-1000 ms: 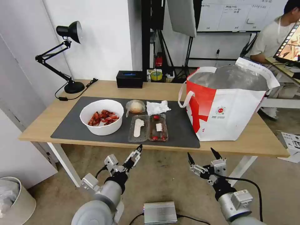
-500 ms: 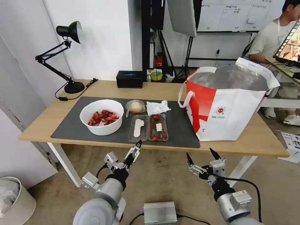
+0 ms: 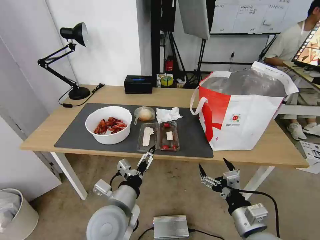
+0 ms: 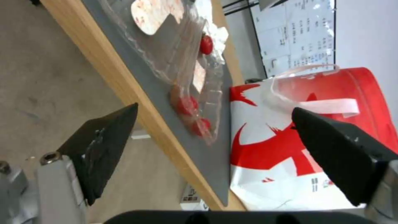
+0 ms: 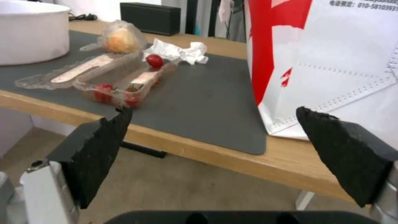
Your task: Pick up the trash from the table and place it into the takeout bag.
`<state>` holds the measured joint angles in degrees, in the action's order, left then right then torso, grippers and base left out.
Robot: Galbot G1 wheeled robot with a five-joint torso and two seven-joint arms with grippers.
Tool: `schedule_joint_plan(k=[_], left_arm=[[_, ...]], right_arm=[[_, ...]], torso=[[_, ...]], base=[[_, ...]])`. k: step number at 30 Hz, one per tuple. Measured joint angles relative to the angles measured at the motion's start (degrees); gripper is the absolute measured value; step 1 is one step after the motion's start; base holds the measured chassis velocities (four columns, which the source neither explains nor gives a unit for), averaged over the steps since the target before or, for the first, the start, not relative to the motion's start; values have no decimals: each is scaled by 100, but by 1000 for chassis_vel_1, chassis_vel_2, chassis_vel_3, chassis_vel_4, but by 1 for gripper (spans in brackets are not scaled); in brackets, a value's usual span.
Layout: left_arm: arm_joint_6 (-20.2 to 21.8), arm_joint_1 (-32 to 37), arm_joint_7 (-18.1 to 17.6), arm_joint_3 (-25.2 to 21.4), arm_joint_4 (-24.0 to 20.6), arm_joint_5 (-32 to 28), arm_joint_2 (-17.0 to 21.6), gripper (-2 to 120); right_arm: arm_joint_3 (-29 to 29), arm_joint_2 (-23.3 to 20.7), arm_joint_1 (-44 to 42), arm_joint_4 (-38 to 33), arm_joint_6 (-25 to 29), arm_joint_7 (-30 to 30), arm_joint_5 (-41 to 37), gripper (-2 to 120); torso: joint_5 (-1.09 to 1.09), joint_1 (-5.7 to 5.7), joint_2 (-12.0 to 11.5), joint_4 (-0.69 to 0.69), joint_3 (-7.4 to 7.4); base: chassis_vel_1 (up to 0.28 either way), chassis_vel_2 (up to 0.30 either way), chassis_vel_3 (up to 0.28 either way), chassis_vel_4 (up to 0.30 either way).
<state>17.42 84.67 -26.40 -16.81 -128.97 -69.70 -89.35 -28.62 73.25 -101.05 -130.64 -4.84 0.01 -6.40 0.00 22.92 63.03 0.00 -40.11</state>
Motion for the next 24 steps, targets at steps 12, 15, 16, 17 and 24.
schedule_joint_plan(k=[12, 15, 16, 17, 24], left_arm=[[-159, -500, -103, 77, 592, -157, 13, 100], [-202, -630, -134, 77, 677, -214, -12, 100], [-212, -682, -144, 77, 705, -239, -24, 100], [-225, -730, -154, 76, 735, -260, -36, 100], [-257, -911, -205, 83, 918, -301, -101, 100]], right_arm=[[-26, -46, 19, 48, -15, 18, -1, 100], [-32, -47, 20, 63, -18, 22, -1, 100], [-32, -47, 21, 73, -19, 23, 0, 100], [-33, -42, 23, 85, -19, 25, 0, 100], [-32, -26, 61, 161, -21, 34, 0, 100]], torso=[[0, 0, 0, 0, 0], [0, 0, 0, 0, 0], [-1, 0, 0, 0, 0], [0, 0, 0, 0, 1], [0, 0, 0, 0, 0]], base=[[0, 0, 0, 0], [0, 0, 0, 0], [0, 0, 0, 0], [0, 0, 0, 0], [0, 0, 0, 0]])
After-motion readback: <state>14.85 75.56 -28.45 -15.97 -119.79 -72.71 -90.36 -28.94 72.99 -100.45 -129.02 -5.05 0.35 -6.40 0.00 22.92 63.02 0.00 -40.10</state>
